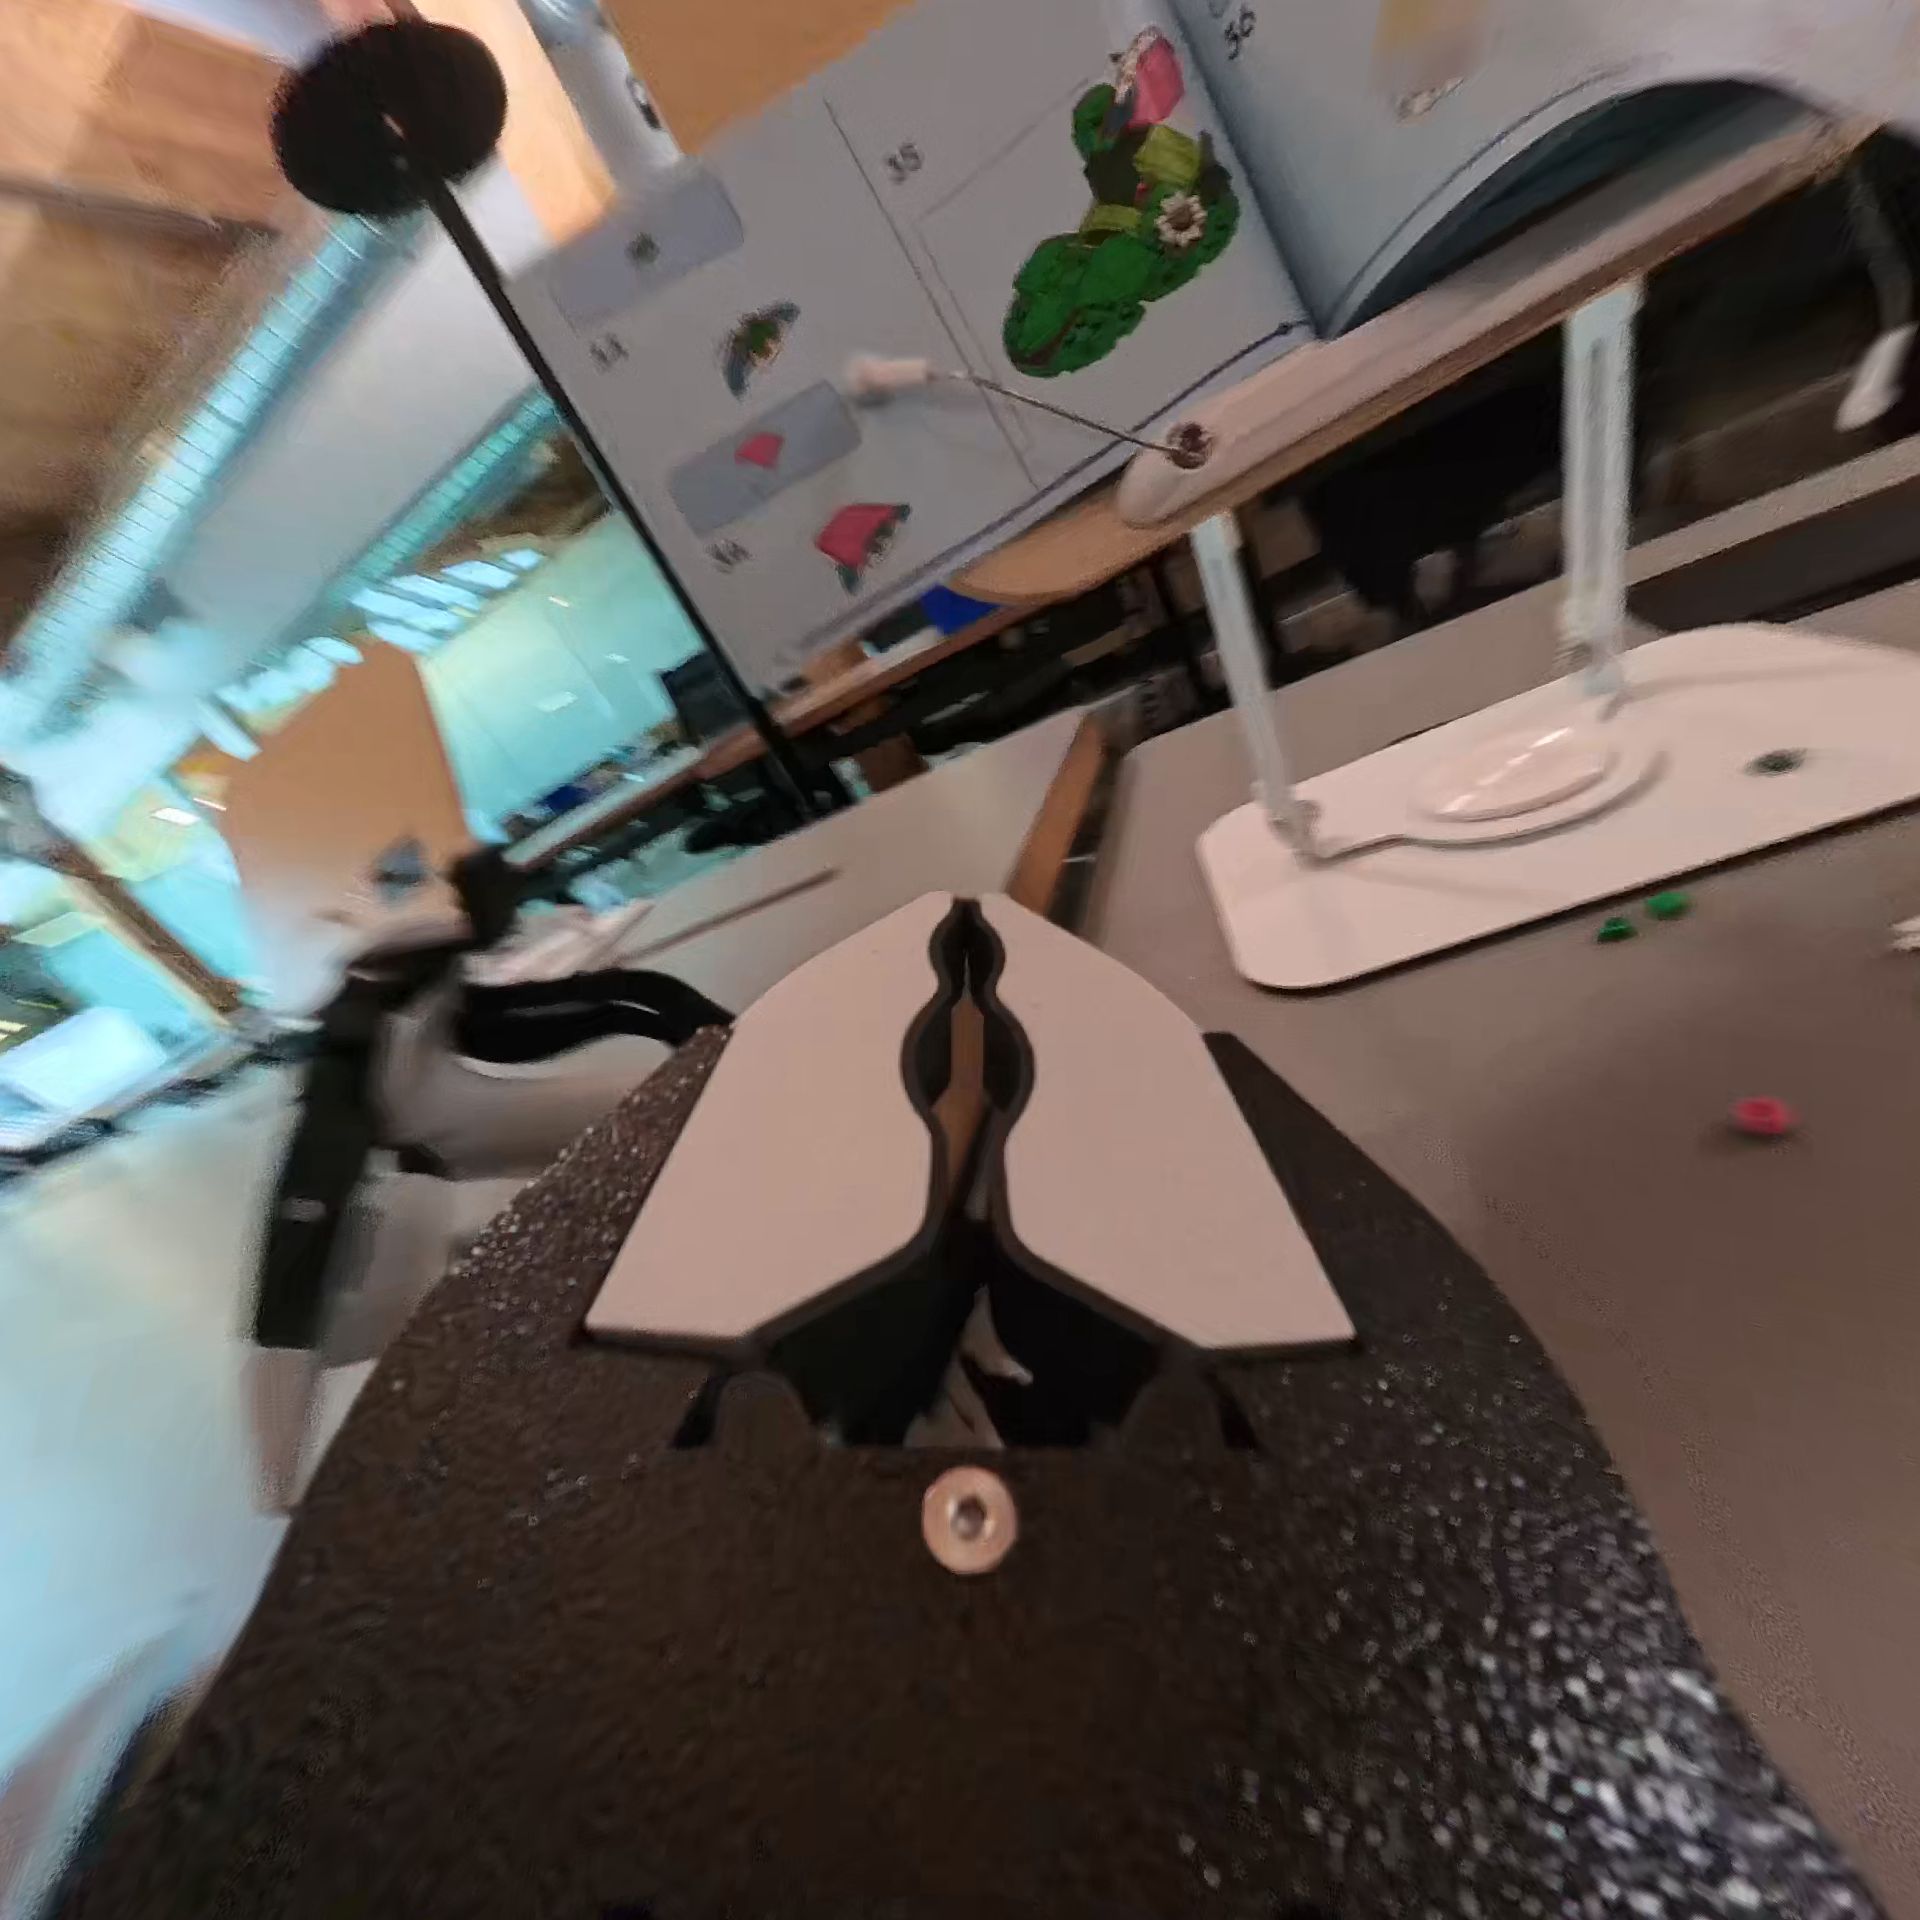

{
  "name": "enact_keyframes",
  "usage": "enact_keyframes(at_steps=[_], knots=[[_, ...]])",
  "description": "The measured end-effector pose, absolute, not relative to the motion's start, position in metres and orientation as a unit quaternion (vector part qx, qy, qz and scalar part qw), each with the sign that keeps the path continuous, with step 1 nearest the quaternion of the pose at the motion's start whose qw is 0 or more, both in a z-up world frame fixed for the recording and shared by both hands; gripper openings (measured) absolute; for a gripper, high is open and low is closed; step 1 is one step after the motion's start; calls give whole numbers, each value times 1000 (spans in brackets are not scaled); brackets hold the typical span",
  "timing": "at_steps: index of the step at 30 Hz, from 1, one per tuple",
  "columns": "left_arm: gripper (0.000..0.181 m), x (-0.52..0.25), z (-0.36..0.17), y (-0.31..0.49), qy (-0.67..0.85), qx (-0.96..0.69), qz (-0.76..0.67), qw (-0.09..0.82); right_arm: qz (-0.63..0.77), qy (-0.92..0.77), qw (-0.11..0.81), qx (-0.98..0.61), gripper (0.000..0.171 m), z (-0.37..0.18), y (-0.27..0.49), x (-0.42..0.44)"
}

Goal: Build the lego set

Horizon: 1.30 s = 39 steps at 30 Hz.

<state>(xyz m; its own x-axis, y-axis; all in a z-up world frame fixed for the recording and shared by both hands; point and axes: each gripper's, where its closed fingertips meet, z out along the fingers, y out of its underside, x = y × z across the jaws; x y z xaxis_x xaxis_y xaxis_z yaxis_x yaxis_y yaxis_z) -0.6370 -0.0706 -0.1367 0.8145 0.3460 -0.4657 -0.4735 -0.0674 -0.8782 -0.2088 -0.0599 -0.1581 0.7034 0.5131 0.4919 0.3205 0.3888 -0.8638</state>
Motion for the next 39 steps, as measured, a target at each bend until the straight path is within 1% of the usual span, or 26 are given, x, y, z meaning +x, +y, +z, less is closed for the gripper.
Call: enact_keyframes(at_steps=[2,5,8,11,13,15,17,20,26,28,30,32,35,39], knots=[[0,-634,-111,-83,58,-632,347,691,64,-377,739,-555,11,-160,-57,-207],[0,-613,-76,-106,47,-585,341,734,63,-377,739,-554,10,-160,-56,-207],[0,-570,-53,-119,48,-562,297,770,58,-377,739,-555,10,-160,-56,-207],[0,-511,-44,-126,48,-548,239,800,54,-376,739,-556,9,-160,-55,-206],[0,-472,-50,-128,41,-550,178,815,50,-378,740,-555,9,-160,-56,-206],[0,-430,-68,-126,70,-559,127,817,45,-379,740,-554,9,-160,-56,-206],[3,-406,-95,-123,94,-584,115,798,47,-381,739,-553,9,-161,-57,-206],[7,-387,-125,-130,94,-617,52,779,56,-378,740,-553,9,-160,-57,-205],[8,-396,-127,-150,58,-614,-4,787,81,-366,743,-554,9,-157,-56,-202],[8,-392,-126,-147,27,-610,-65,789,85,-362,743,-556,9,-156,-56,-201],[8,-371,-125,-143,45,-604,-125,786,95,-358,744,-557,9,-155,-56,-201],[1,-364,-128,-139,61,-615,-100,780,93,-362,746,-550,8,-152,-56,-202],[0,-354,-115,-152,82,-576,-59,811,74,-381,751,-534,9,-149,-58,-205],[0,-325,-121,-155,91,-581,-137,797,74,-408,755,-508,9,-148,-70,-215]])
